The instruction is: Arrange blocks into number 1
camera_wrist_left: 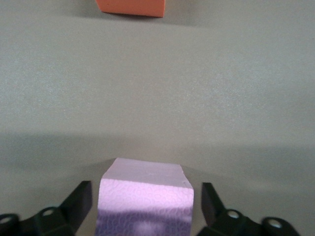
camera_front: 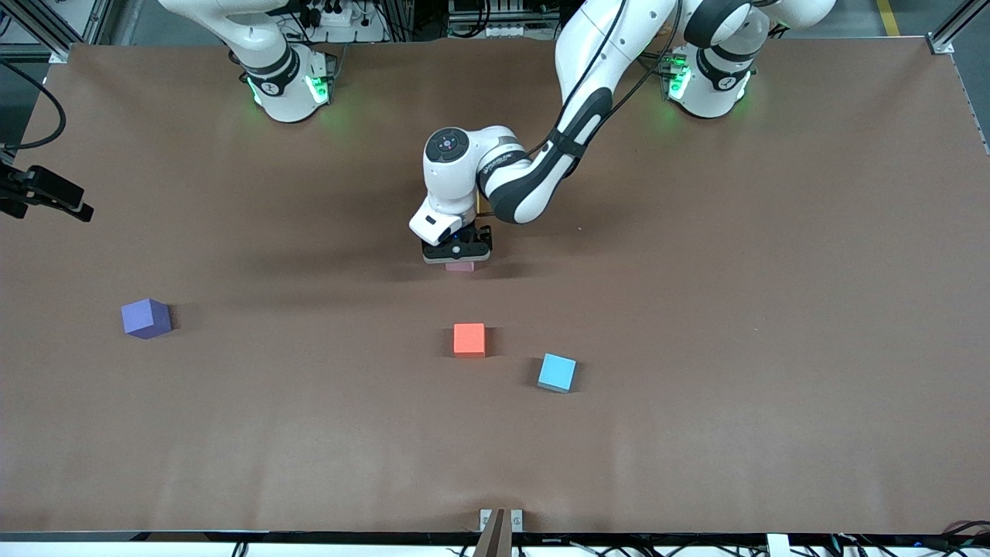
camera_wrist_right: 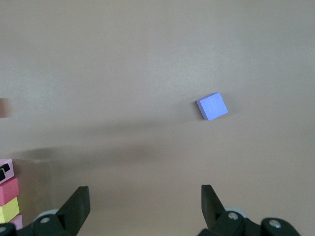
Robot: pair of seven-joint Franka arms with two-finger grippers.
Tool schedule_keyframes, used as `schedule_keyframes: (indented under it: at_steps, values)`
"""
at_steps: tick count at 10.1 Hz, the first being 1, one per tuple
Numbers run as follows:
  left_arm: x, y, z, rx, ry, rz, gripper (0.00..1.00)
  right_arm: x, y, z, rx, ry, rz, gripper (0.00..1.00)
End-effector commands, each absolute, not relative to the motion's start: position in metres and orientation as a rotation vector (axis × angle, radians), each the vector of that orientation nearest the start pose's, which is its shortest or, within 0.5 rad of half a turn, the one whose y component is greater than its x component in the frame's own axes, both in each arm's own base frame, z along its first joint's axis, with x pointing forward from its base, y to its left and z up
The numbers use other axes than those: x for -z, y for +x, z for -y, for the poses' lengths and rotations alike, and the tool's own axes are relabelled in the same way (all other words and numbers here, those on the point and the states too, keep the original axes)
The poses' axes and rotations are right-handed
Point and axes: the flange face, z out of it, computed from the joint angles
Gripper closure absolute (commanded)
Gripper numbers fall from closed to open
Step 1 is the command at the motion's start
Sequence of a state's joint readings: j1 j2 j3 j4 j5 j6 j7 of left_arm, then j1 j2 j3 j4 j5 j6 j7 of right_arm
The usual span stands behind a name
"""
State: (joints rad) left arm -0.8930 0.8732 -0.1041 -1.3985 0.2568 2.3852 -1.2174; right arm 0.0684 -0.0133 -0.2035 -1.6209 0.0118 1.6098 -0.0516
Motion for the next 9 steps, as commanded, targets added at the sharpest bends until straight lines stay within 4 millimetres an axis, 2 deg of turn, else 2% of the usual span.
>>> schedule_keyframes:
  at_steps: [1, 4, 6, 8, 9]
  values:
    - [-0.225, 0.448, 0.595, 0.287, -3.151, 0.227, 0.00, -0.612, 0.548, 0.080, -0.008, -3.126, -0.128, 0.00]
    - [-0.282, 0.512, 0.539, 0.307, -3.115, 0.410, 0.00, -0.607, 0.552, 0.075, -0.008, -3.127, -0.116, 0.00]
    - [-0.312, 0.565, 0.471, 0.282, -3.039, 0.557, 0.00, -0.605, 0.555, 0.074, -0.008, -3.128, -0.111, 0.00]
    - [-0.319, 0.620, 0.384, 0.206, -2.988, 0.582, 0.00, -0.607, 0.554, 0.075, 0.000, -3.128, -0.114, 0.00]
    - [-0.327, 0.640, 0.347, 0.192, -2.986, 0.598, 0.00, -0.608, 0.554, 0.075, 0.002, -3.127, -0.116, 0.00]
